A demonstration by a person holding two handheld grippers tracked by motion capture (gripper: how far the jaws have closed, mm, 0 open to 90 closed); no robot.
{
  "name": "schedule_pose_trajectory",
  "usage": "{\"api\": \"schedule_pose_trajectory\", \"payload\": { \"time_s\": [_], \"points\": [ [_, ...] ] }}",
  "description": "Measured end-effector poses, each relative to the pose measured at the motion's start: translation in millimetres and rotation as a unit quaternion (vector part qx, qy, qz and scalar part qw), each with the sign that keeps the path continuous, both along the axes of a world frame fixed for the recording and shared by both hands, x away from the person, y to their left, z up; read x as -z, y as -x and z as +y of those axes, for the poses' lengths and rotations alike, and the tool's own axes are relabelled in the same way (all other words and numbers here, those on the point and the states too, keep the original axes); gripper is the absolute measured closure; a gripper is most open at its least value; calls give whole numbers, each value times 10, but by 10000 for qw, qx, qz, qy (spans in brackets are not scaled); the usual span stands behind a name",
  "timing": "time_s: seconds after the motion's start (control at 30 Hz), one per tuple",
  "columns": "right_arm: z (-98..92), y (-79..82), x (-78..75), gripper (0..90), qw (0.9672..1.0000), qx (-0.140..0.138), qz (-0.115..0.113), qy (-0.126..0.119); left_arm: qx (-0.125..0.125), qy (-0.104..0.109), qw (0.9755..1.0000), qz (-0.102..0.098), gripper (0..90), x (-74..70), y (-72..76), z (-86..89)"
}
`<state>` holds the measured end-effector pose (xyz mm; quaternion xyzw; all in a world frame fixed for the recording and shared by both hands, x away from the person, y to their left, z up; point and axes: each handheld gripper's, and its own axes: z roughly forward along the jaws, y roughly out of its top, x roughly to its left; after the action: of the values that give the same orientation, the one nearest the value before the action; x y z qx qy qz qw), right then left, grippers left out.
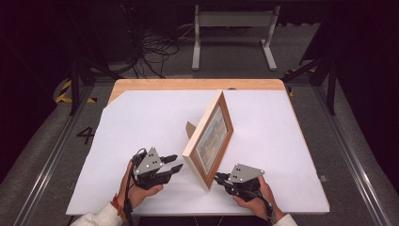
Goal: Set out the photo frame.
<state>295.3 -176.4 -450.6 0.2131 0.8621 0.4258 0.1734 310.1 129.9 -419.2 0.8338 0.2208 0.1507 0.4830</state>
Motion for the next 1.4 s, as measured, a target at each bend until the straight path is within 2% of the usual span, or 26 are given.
{"api": "schedule_pose_trajectory", "payload": {
  "time_s": [0.1, 0.17, 0.23, 0.37, 0.47, 0.67, 0.8, 0.87, 1.03, 1.13, 1.4],
  "points": [
    [34, 4, 18, 817, 10000, -63, 13, 27, 120, 64, 9998, 113, 576, 44, 93, -112],
    [61, 6, 32, 817, 10000, -82, 23, 49, 247, -69, 9997, 39, 560, 64, 148, -201],
    [95, 9, 48, 817, 9999, -128, 15, 68, 325, 19, 9994, 133, 528, 83, 172, -258],
    [159, 21, 75, 824, 9997, -211, 17, 128, 385, 29, 9991, 167, 489, 114, 203, -362],
    [177, 26, 81, 824, 9997, -224, -2, 131, 359, 20, 9993, 116, 470, 134, 211, -434],
    [170, 30, 93, 812, 9998, -182, 7, 91, 294, 97, 9994, 158, 461, 182, 168, -586],
    [142, 20, 105, 744, 9999, -99, 11, 125, 224, 140, 9996, 118, 482, 219, 124, -658],
    [90, 6, 102, 692, 10000, 1, -3, 86, 201, 304, 9991, 204, 489, 250, 103, -679],
    [-123, -41, 40, 632, 9992, 399, -48, -63, 256, 372, 9988, 203, 515, 269, 90, -673],
    [-236, -70, -2, 596, 9980, 614, -97, -119, 283, 288, 9989, 220, 527, 251, 90, -647],
    [-389, -121, -37, 538, 9960, 867, -99, -202, 544, 160, 9979, 317, 541, 223, 44, -441]
  ]
}}
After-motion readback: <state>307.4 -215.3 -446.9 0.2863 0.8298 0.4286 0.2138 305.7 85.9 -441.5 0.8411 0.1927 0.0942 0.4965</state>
